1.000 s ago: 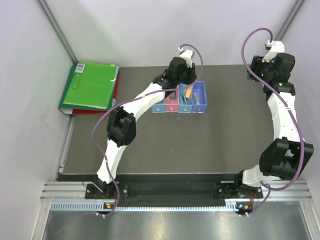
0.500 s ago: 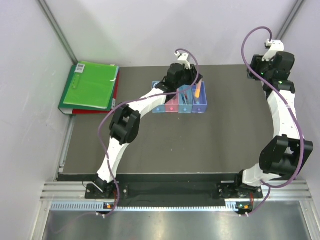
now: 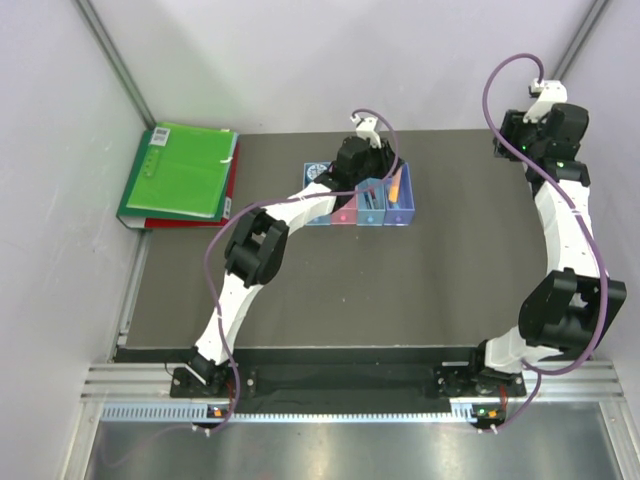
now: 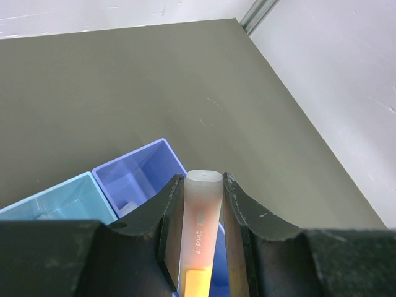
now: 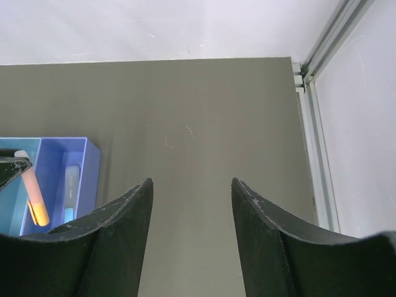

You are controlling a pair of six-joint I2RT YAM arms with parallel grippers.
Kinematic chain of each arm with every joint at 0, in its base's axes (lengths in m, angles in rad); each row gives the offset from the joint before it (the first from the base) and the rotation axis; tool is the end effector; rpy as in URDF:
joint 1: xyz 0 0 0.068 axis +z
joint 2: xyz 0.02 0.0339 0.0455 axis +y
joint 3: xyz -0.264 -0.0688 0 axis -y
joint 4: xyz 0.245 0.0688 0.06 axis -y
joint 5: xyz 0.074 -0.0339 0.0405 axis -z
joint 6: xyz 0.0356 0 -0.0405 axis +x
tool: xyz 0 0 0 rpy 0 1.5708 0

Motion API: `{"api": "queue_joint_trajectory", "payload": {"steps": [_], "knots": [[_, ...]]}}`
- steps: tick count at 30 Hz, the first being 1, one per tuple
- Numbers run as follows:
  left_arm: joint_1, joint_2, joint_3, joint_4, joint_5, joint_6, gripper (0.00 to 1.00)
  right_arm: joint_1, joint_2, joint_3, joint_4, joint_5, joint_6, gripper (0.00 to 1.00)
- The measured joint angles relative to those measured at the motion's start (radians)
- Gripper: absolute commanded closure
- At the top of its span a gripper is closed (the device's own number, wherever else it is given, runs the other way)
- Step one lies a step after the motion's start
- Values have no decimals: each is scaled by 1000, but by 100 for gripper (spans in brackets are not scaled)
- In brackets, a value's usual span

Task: Sort the stationery into containers
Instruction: Place the pen in the storage box.

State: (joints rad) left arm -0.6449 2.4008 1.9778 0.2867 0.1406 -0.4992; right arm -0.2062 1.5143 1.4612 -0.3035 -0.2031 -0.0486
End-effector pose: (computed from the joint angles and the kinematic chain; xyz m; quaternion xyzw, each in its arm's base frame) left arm 0.4534 -0.3473 0.2310 0.1008 0.7464 -0.3995 0.5226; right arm 0.3489 -0.0656 0.3860 0.0067 0.8191 0.0105 0.5735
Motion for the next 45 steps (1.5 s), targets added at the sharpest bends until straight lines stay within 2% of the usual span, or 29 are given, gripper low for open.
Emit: {"api": "queue_joint_trajectory", "payload": {"steps": [2,3,4,9,16,21,23,30,31,33,37,41,44,45], "knots": [[0,0,-6,5,-3,1,96,0,2,0,0,-1,1,46],[0,0,-10,5,-3,1,89,0,3,0,0,-2,1,46],[0,0,-16,5,-3,1,87,0,3,0,0,-3,1,46],[0,0,-44,5,-4,6,79,0,3,0,0,-8,1,46],[0,0,-61,7,-10,22,59,0,3,0,0,-14,2,45],[0,0,-65,18,-10,40,41,0,3,0,0,-21,5,45],[0,4,-66,32,-5,51,38,1,3,0,0,-23,5,45],[0,14,-82,58,2,77,15,2,3,0,0,-28,5,44],[0,14,-82,59,2,80,4,2,3,0,0,-29,5,44],[0,13,-82,61,2,94,1,4,3,0,0,-34,5,43],[4,-8,-98,58,14,132,1,8,3,0,0,-64,8,38],[16,-97,-156,27,33,201,1,8,-6,0,5,-122,13,27],[34,-232,-224,-38,46,303,1,8,-31,-1,8,-171,18,12],[42,-290,-248,-71,49,348,1,8,-45,-1,9,-190,16,1]]}}
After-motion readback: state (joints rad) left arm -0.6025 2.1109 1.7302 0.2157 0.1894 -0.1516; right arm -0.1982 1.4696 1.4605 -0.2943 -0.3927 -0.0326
